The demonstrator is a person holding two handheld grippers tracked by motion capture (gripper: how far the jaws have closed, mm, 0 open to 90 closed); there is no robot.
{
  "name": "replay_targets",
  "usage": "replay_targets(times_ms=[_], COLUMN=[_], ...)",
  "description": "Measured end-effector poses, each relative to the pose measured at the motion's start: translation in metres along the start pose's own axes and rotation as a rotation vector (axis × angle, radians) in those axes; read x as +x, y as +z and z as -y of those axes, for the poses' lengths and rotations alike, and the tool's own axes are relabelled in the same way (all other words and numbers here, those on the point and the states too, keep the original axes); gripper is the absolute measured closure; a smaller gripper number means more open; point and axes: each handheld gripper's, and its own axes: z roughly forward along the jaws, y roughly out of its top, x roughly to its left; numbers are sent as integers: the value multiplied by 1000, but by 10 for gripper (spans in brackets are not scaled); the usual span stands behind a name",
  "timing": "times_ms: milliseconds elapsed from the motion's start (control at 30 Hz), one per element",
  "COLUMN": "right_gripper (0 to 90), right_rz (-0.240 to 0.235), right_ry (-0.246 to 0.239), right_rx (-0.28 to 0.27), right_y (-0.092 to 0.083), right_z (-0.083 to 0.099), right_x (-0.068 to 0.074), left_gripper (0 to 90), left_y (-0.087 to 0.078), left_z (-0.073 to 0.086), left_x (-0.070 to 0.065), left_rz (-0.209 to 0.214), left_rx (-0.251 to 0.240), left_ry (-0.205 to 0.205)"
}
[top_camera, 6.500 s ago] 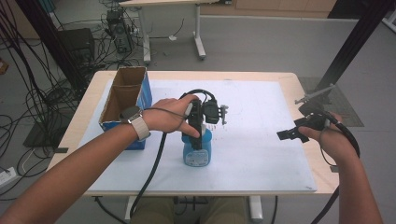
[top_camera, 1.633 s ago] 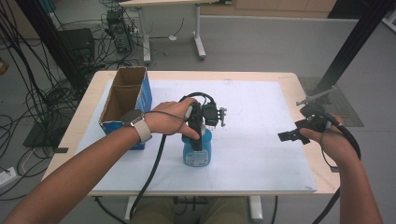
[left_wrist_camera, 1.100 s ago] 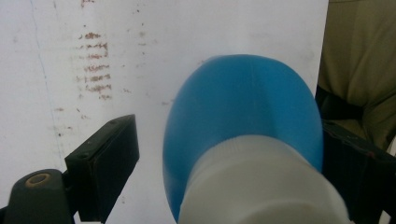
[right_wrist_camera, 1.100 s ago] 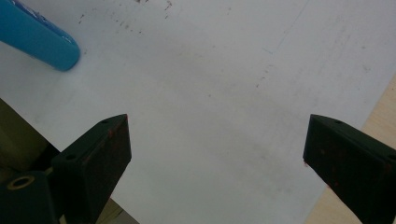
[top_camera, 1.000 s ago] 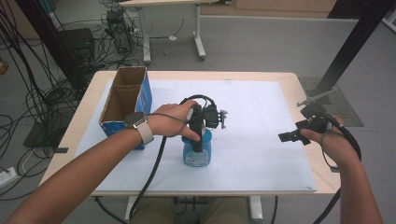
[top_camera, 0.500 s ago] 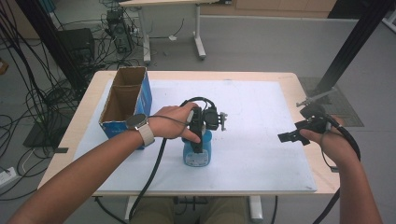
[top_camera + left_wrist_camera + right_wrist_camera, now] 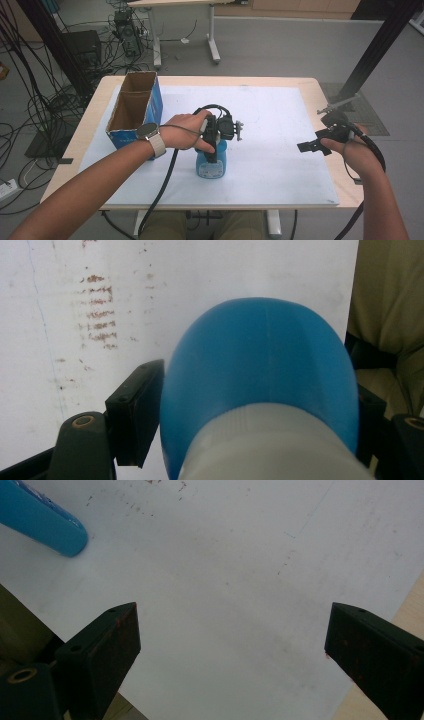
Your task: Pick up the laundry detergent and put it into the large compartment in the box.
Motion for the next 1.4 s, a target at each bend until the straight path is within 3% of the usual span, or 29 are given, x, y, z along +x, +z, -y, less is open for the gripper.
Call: replay_targets(times_ms=[200,233,267,1400], right_gripper=[76,76,76,79], right_rz=[1,1,2,8], right_ry=[2,2,2,6], right_rx=[-2,-2,-3,-5], right_y=[-1,-1,-1,-4], right_z=[1,1,1,3], right_x=[0,0,1,2], left_gripper=[284,328,378,383], left_y=[0,0,0,0], left_z=[0,0,2,3], left_x=[-3,-3,2,2], left_rz=[-13,-13,22,26], left_rx=[2,2,-6,-10], left_ry=[-1,-1,-5,-5])
